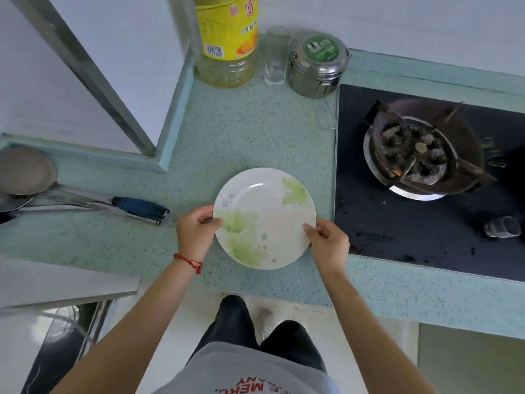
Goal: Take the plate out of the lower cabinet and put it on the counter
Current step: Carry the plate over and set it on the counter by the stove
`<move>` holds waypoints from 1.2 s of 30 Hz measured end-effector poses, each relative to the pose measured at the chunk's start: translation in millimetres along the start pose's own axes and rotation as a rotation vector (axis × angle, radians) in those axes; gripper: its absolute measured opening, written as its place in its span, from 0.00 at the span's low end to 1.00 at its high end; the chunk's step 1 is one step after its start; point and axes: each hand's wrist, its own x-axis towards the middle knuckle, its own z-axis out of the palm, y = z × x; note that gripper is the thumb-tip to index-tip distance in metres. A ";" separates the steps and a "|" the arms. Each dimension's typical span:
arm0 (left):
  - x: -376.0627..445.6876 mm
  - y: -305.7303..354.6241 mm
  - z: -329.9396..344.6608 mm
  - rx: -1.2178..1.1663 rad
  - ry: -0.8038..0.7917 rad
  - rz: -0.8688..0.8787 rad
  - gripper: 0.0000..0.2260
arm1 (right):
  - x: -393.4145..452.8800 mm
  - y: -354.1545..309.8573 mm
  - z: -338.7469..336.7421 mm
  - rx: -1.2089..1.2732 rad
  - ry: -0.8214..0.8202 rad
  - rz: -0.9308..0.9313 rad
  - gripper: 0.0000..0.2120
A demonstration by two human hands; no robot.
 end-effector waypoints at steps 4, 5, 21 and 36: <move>24.0 10.2 0.8 0.005 0.003 0.000 0.15 | 19.8 -10.2 17.2 -0.036 0.016 0.037 0.05; 29.6 12.6 1.7 0.006 0.008 -0.004 0.15 | 24.7 -12.5 20.6 -0.041 0.024 0.040 0.05; 75.4 34.9 14.8 0.190 0.042 0.065 0.13 | 70.0 -30.4 40.8 -0.159 0.064 0.012 0.04; 99.1 47.1 20.0 0.170 0.050 0.023 0.13 | 92.5 -44.2 46.8 -0.198 0.056 0.008 0.05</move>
